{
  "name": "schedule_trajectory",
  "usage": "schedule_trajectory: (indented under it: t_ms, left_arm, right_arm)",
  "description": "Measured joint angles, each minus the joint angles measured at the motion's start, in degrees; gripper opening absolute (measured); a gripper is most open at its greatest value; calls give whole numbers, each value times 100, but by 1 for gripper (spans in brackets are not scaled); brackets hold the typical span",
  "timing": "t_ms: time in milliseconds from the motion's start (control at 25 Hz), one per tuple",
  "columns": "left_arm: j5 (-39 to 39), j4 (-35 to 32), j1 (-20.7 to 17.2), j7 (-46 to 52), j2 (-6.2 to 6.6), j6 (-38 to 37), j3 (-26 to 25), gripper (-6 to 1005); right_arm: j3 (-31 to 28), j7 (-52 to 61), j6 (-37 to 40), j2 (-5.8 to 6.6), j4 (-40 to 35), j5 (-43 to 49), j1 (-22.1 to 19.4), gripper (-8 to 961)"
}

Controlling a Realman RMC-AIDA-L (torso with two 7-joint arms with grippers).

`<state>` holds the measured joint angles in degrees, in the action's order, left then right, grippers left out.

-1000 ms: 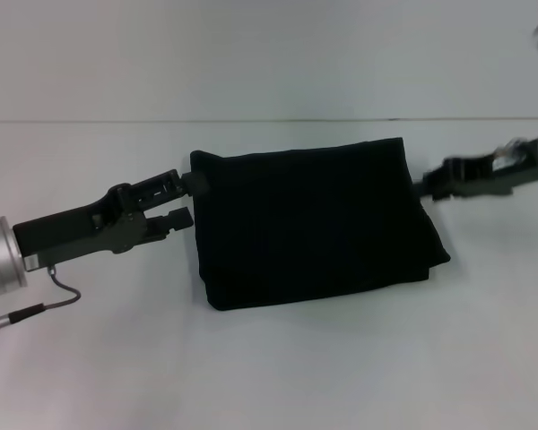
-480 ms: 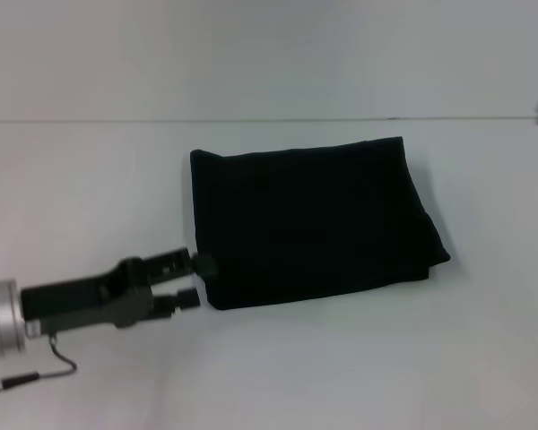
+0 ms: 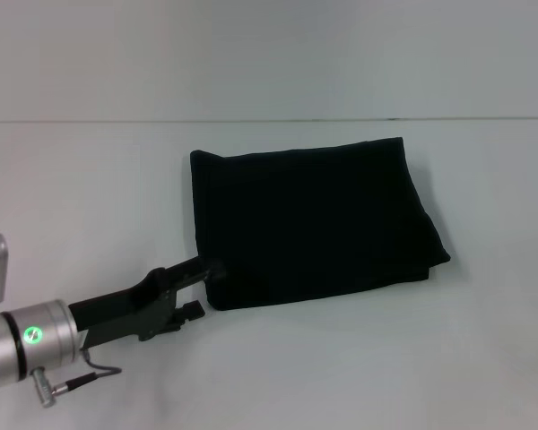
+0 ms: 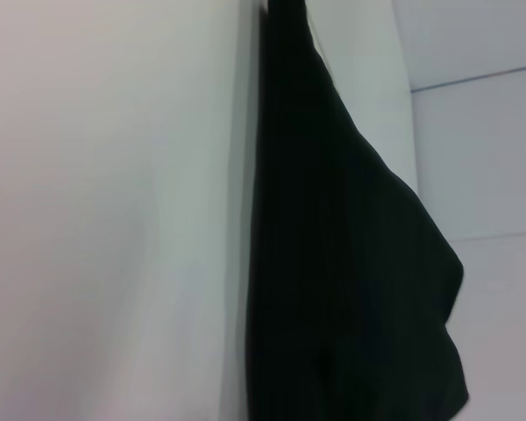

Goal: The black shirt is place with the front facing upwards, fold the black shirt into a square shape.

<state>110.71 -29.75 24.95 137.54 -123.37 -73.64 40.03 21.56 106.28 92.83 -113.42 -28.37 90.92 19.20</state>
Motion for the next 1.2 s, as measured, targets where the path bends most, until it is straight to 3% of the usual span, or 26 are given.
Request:
schedule_trajectory:
  t_ms: [280, 600, 1200]
  left_arm:
    - [44, 186, 252, 53, -18, 395, 50, 947]
    - [73, 174, 348, 91, -12, 528, 230, 928]
    - [162, 110, 354, 175, 11, 590, 348, 412]
  right_arm:
    - [-2, -16, -71, -18, 12, 54, 100, 950]
    - [-49, 21, -71, -22, 20, 49, 106, 945]
    - [-66, 25, -98, -23, 102, 12, 122, 945]
